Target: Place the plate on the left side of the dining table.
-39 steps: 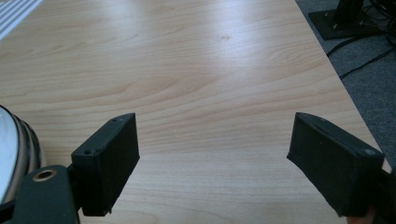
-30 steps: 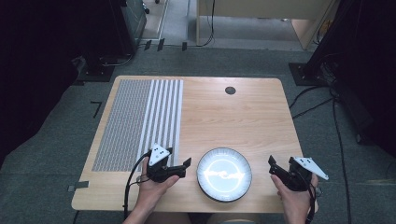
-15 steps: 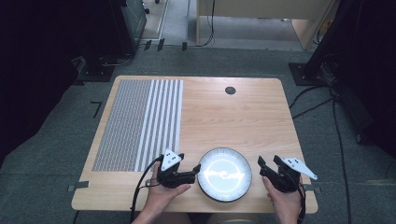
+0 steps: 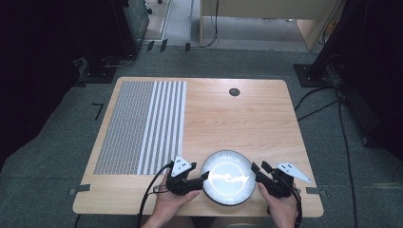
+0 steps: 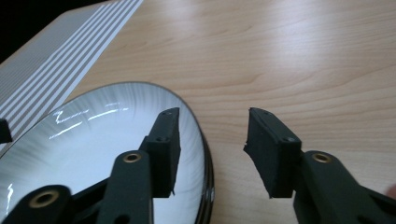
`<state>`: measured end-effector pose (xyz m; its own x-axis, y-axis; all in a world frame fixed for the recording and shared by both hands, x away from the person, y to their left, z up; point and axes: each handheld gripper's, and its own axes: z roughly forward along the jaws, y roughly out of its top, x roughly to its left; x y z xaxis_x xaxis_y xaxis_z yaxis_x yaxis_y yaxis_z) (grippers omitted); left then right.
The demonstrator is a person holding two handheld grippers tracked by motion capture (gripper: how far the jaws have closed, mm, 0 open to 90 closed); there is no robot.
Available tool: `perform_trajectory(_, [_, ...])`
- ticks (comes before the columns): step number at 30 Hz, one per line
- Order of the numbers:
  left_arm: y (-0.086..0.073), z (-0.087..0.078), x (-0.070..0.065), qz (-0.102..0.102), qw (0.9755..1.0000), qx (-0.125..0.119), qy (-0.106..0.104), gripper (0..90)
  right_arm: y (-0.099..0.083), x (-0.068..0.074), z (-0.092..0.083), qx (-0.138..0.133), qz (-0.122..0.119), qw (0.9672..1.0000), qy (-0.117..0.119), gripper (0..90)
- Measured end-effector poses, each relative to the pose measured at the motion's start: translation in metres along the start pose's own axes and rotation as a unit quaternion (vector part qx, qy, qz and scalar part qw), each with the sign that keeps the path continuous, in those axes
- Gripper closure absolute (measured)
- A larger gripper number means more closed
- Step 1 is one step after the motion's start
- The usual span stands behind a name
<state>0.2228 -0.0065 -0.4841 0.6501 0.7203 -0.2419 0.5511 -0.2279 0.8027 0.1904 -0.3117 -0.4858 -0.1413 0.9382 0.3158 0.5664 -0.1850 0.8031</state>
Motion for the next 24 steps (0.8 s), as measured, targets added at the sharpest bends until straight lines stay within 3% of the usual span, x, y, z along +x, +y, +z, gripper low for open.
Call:
perform_trajectory(7, [-0.003,0.004,-0.002,-0.002,0.9999,0.013,-0.007,51.3,-0.001,0.007,0.0,0.016,0.002,0.9999,0.003,65.3])
perform_trajectory(11, [-0.005,0.007,-0.002,0.002,0.9998,0.02,-0.002,60.1,-0.004,0.009,0.002,0.026,0.001,0.9994,-0.023,71.2])
perform_trajectory(13, [-0.005,0.007,-0.002,0.002,0.9998,0.022,-0.001,63.3,-0.005,0.009,0.003,0.027,0.0,0.9993,-0.025,72.0])
perform_trajectory(17, [-0.007,0.009,-0.002,0.004,0.9996,0.028,0.004,66.2,-0.008,0.008,0.006,0.048,0.002,0.9983,-0.033,75.7])
perform_trajectory(24, [-0.008,0.009,-0.003,0.008,0.9996,0.024,0.008,66.7,-0.009,0.01,0.007,0.055,0.01,0.9981,-0.027,82.2])
